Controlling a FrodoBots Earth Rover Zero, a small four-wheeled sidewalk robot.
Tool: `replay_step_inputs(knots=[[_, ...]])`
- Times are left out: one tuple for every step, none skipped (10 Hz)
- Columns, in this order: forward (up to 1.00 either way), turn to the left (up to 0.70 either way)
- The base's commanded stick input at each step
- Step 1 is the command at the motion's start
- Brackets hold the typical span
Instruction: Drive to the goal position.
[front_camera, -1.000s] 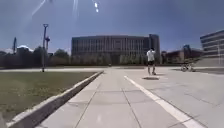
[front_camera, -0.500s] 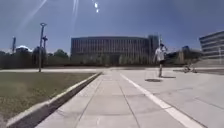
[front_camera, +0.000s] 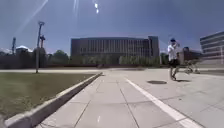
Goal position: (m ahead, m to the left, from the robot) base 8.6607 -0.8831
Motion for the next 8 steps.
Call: replay_step_inputs(knots=[[0.7,0.0],[0.7,0.0],[0.7,0.0],[0.7,0.0],[0.7,0.0],[0.7,0.0],[0.7,0.0],[0.7,0.0]])
